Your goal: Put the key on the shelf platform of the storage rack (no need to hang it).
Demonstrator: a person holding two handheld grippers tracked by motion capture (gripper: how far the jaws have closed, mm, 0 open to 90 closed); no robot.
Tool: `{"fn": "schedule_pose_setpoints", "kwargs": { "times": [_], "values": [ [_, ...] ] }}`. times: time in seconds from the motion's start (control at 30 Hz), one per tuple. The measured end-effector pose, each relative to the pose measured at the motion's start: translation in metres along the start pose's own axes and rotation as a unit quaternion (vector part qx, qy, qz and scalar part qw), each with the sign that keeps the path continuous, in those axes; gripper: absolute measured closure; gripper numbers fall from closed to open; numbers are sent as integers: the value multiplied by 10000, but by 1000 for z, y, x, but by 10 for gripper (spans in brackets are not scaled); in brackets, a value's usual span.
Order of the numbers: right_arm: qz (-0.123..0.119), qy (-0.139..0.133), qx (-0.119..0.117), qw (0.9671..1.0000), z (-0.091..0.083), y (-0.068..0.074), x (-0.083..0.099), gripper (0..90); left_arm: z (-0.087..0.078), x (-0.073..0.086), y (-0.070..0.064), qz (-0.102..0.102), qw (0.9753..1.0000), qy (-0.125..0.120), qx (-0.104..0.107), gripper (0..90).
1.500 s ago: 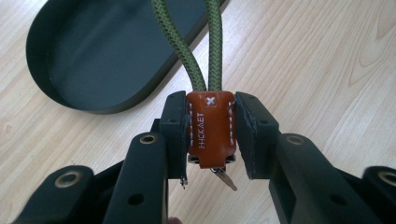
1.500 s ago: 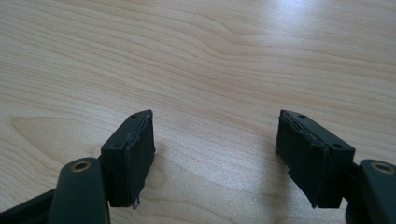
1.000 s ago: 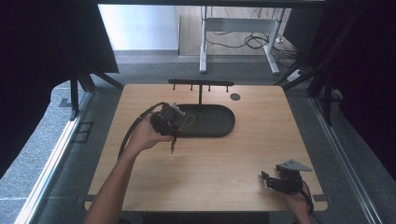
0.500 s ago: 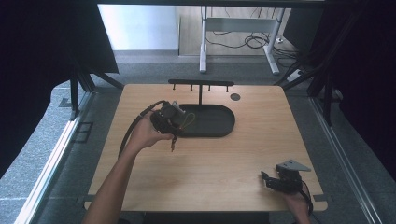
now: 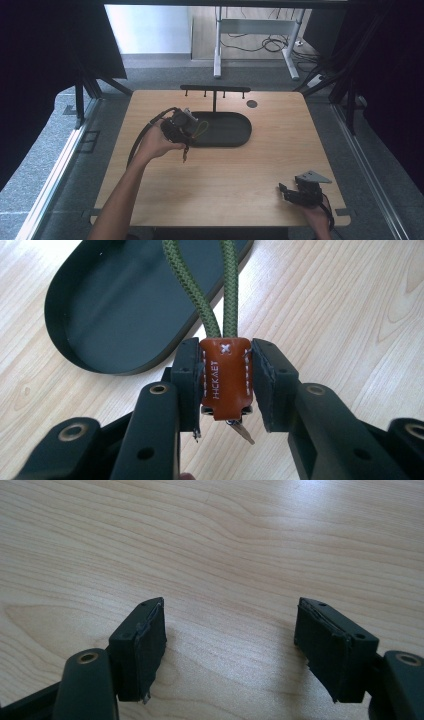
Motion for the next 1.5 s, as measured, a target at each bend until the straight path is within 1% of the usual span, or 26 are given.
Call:
{"fn": "schedule_pose_setpoints", "kwargs": {
  "times": [0.13,0.33,0.4,0.5,0.67,0.73,0.9,0.93,1.0,1.27,1.5],
  "values": [
    [-37,-8,2,10000,0,1,0,289,1,0,0,-12,10000,11,3,668],
    [-64,-6,-18,10000,2,3,-2,288,8,2,-2,3,10000,58,24,667],
    [-39,4,-32,10000,2,3,-2,286,11,3,-2,48,9999,101,35,667],
    [-30,7,-38,10000,2,3,-2,285,13,4,-1,25,9999,116,48,667],
    [-32,7,-39,10000,2,3,-2,285,9,3,1,-9,10000,62,15,668],
    [-26,6,-35,10000,2,3,-2,284,7,2,1,28,10000,66,-1,668],
    [-34,3,-31,10000,3,4,-3,285,5,0,1,29,10000,30,-15,668],
    [-33,4,-32,10000,3,4,-3,285,5,-1,1,-6,10000,8,-10,668],
    [-33,4,-36,10000,3,4,-3,285,6,0,2,33,10000,69,-25,668],
    [-25,6,-52,10000,3,4,-2,282,13,1,-2,64,9999,121,33,668],
    [-32,9,-69,10000,3,4,-3,270,18,5,0,-14,9999,152,59,668]
  ]
}}
Point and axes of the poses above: each handheld gripper's, and its own axes: z roughly forward along the jaws, x roughly out of its underside, y roughly to its left, the point moved 6 cm from there along z, roughly forward along the jaws, and after that the axes turned 8 degrees about -z, right-handed, at the moved point
